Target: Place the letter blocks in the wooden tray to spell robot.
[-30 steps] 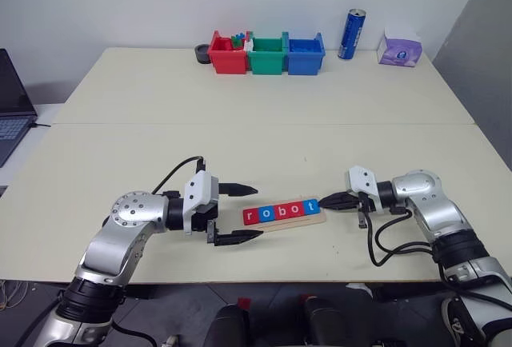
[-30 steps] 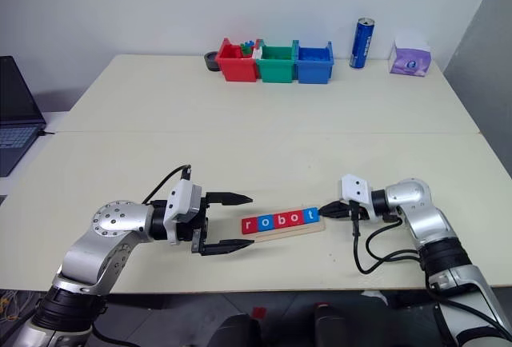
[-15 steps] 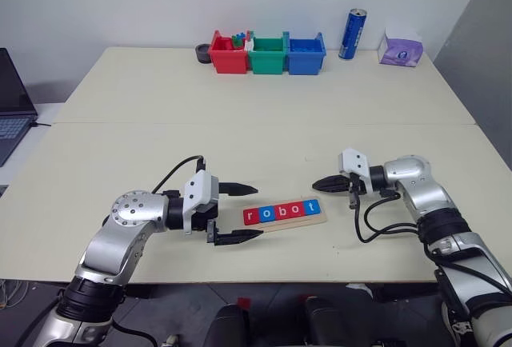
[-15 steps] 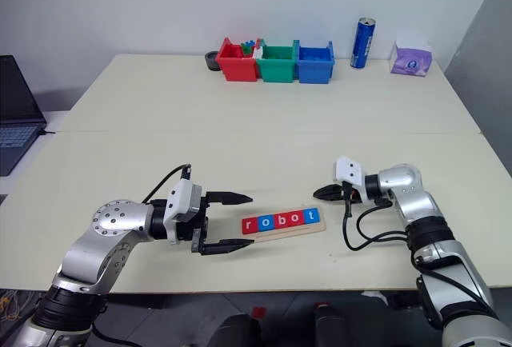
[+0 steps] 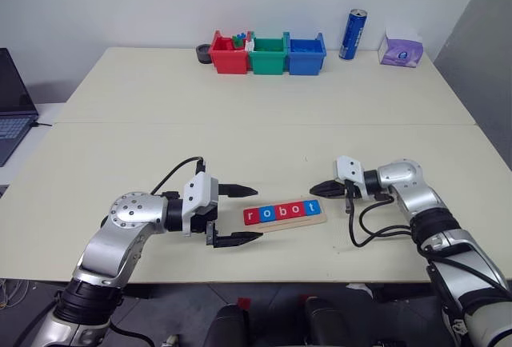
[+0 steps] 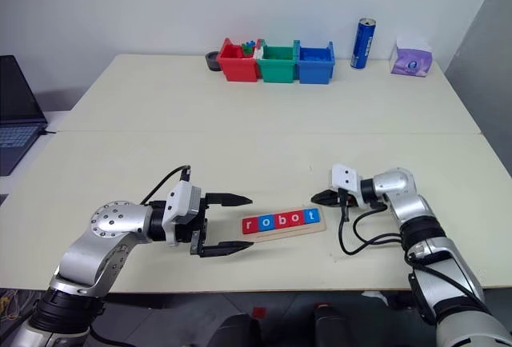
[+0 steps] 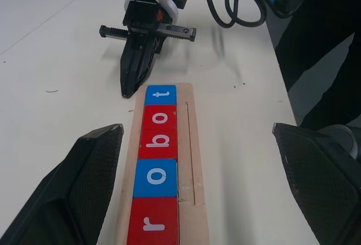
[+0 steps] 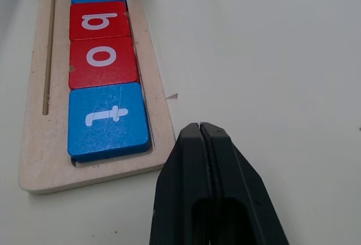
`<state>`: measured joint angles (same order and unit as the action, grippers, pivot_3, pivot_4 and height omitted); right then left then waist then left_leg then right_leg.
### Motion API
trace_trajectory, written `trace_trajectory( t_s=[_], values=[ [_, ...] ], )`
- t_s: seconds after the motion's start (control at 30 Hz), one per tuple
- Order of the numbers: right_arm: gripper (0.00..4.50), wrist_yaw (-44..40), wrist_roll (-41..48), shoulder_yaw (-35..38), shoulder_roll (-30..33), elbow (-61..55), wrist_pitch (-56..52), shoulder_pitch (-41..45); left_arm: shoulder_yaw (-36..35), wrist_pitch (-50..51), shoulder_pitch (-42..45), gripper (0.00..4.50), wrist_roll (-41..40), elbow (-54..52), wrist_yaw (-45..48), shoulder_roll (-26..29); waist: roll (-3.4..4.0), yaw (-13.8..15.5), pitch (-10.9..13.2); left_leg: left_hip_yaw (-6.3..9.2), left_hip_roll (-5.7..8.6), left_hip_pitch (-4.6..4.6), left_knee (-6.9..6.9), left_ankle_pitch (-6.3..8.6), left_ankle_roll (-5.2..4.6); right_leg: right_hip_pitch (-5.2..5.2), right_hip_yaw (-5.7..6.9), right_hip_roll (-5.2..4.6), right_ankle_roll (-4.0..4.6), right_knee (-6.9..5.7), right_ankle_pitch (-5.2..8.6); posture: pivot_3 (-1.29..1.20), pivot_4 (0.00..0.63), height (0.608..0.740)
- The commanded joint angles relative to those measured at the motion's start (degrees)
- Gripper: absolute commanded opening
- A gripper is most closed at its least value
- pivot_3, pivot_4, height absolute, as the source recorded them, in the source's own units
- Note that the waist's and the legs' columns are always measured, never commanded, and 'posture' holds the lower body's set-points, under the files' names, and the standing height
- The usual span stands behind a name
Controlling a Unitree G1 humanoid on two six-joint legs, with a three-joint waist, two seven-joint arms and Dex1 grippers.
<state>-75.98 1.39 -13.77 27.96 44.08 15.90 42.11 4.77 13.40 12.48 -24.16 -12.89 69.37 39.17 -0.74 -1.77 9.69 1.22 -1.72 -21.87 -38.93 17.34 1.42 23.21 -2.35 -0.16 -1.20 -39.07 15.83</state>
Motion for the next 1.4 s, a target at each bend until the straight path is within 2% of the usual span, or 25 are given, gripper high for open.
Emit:
trace_trajectory(
  t_s=[0.03,0.67,0.97,1.07,1.13,1.23,1.4],
  values=[
    [0.05,-1.3,0.1,-0.1,0.7,-2.6,0.1,-1.5,-0.7,-0.3,0.2,4.50,-0.9,-1.7,0.1,0.4,0.00,0.0,0.0,0.00,0.00,0.00,0.00,0.00,0.00,0.00,0.00,0.00,0.00,0.00,0.00,0.00,0.150,0.740],
    [0.05,-2.6,0.7,0.1,1.9,-6.8,-2.8,-3.6,-0.2,-0.9,1.4,4.50,-0.4,-0.3,0.4,-0.1,0.00,0.0,0.0,0.01,0.00,0.01,0.00,0.00,0.00,0.00,0.00,0.00,0.00,0.00,0.00,0.00,0.150,0.740],
    [0.05,-0.5,1.9,3.3,3.6,-5.1,-3.9,0.5,0.0,-1.3,1.2,4.50,-0.2,-0.3,0.2,-0.3,0.01,0.0,0.0,0.01,0.01,0.00,0.00,0.00,0.00,0.00,0.00,0.00,0.00,-0.01,0.00,0.00,0.150,0.740],
    [0.05,-3.3,4.6,5.0,6.8,-10.2,-8.3,0.4,-0.2,-1.4,0.7,4.50,-0.3,-0.6,0.3,-0.2,0.04,0.1,0.0,0.00,0.01,-0.01,0.00,0.00,0.00,0.00,0.01,-0.02,0.00,0.00,0.00,0.00,0.150,0.740],
    [0.05,-6.2,7.6,5.6,9.8,-17.7,-14.2,-2.4,-0.2,-1.5,0.4,4.50,-0.3,-0.6,0.5,-0.1,0.04,0.2,0.0,0.03,0.00,-0.03,0.00,0.00,0.00,0.00,0.01,-0.03,0.00,0.04,0.00,0.00,0.150,0.740],
    [0.59,-9.7,11.8,5.9,14.6,-29.8,-22.6,-8.5,-0.1,-1.8,0.3,4.50,-0.3,-0.4,0.7,-0.1,0.04,0.4,0.0,0.08,-0.06,-0.05,0.03,0.01,-0.01,-0.01,0.00,-0.04,0.00,0.07,0.02,0.00,0.150,0.740],
    [2.33,-9.4,17.3,7.7,20.4,-45.6,-32.2,-18.2,-0.1,-2.1,0.0,4.50,-0.4,-0.1,1.0,0.3,0.04,0.3,0.0,0.09,-0.01,-0.06,0.03,0.01,-0.01,0.00,0.00,-0.03,0.01,0.02,0.02,0.00,0.150,0.740]
  ],
)
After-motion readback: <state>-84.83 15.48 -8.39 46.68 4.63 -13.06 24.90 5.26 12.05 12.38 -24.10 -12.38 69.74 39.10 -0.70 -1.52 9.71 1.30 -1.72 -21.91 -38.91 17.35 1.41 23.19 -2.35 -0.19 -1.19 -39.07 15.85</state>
